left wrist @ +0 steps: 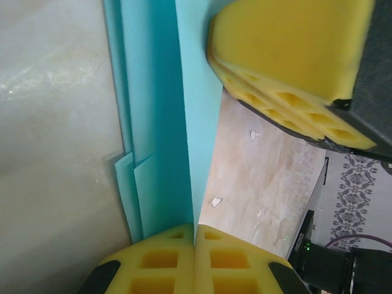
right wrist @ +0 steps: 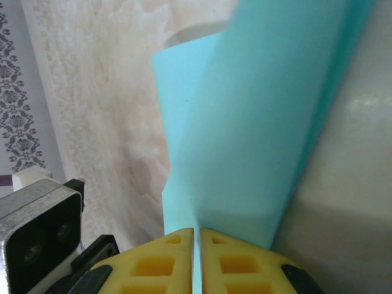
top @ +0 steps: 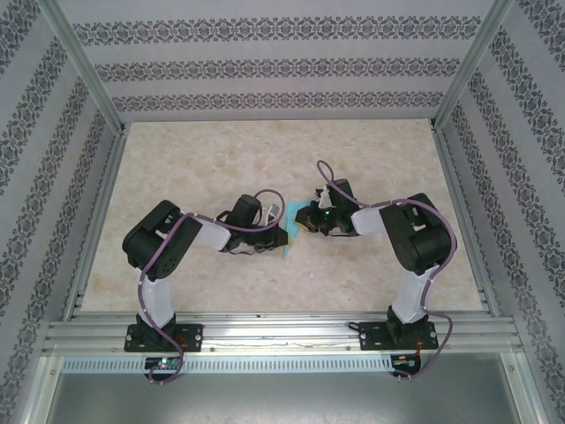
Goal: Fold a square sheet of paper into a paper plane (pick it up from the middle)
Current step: Fold the wing for the fifth time at the center of the table.
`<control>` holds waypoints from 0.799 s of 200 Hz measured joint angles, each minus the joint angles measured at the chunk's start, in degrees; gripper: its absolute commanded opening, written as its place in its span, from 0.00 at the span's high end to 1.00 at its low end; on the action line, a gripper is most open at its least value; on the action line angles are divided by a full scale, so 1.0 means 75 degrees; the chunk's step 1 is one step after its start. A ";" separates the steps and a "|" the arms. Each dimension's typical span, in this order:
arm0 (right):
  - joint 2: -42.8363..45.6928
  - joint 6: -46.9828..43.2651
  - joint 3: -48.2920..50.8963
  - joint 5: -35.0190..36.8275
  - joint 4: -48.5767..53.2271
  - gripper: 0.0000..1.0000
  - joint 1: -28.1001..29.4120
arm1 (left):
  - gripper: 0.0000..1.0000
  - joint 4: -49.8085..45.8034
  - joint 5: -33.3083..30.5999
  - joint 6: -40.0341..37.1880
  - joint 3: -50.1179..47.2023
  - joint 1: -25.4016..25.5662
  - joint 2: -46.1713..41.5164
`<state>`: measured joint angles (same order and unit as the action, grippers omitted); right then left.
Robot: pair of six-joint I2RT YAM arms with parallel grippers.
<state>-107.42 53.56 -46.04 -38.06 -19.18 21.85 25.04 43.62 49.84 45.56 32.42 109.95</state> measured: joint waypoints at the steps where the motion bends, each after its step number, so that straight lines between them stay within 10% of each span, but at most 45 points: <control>1: -0.0003 0.0000 0.0000 0.0000 0.0003 0.88 0.0000 | 1.00 0.0000 0.0000 0.0003 0.0000 -0.0003 0.0000; 160: 0.0495 -0.0216 0.0163 -0.0233 0.0015 0.88 -0.0178 | 1.00 0.2014 -0.0105 0.1177 -0.0807 -0.0047 0.0131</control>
<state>-103.70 51.94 -44.82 -39.81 -19.07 20.51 40.14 42.83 58.67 39.51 32.08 110.93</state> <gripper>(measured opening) 0.122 0.062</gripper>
